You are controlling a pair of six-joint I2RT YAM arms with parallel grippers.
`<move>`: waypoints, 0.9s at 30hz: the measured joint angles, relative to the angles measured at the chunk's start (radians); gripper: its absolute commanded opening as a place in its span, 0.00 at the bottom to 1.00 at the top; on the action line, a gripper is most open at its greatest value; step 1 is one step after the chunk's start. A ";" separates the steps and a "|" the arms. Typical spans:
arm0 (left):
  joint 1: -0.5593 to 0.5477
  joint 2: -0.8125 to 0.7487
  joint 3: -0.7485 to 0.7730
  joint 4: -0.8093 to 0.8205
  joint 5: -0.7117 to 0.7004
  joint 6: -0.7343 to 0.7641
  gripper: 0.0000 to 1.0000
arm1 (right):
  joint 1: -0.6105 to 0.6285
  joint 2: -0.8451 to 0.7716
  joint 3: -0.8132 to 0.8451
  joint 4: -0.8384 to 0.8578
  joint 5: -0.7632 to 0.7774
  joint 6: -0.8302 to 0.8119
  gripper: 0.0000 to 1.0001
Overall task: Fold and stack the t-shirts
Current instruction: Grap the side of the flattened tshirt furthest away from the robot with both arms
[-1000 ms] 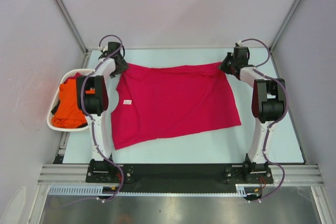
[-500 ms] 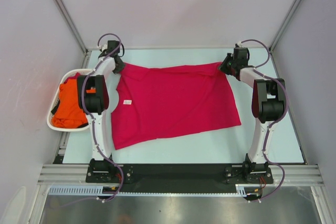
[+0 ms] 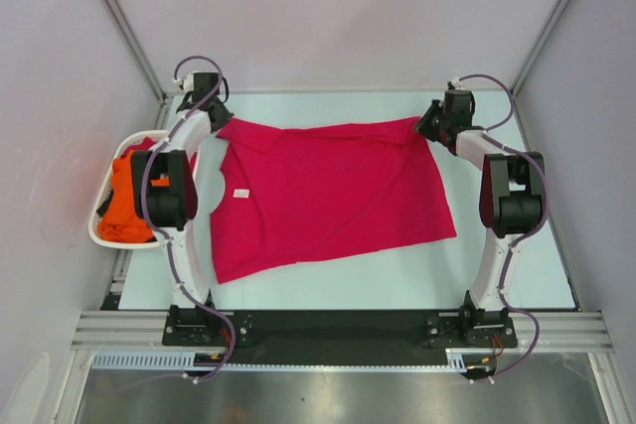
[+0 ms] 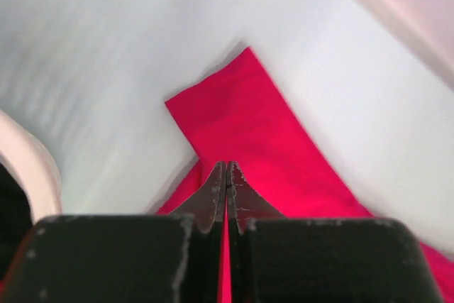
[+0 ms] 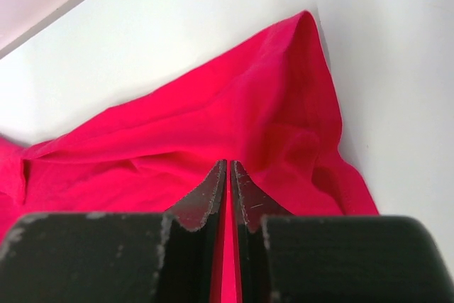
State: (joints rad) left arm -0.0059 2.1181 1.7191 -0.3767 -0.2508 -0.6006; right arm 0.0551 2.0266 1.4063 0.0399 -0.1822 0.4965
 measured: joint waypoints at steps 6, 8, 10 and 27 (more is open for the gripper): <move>0.000 -0.093 -0.037 0.041 0.022 0.006 0.37 | 0.000 -0.040 -0.017 0.018 -0.003 0.000 0.10; 0.000 -0.093 -0.037 0.042 0.029 0.007 0.58 | 0.000 -0.044 -0.017 0.028 -0.003 0.000 0.10; 0.000 -0.081 -0.037 0.033 0.040 0.012 0.64 | 0.000 -0.044 -0.017 0.033 -0.008 0.000 0.10; 0.039 0.080 -0.029 -0.009 0.097 -0.078 0.60 | -0.011 -0.044 -0.019 0.040 -0.018 0.000 0.11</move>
State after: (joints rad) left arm 0.0334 2.1979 1.6901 -0.3855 -0.1539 -0.6785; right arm 0.0437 1.9823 1.3876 0.0803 -0.1997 0.4965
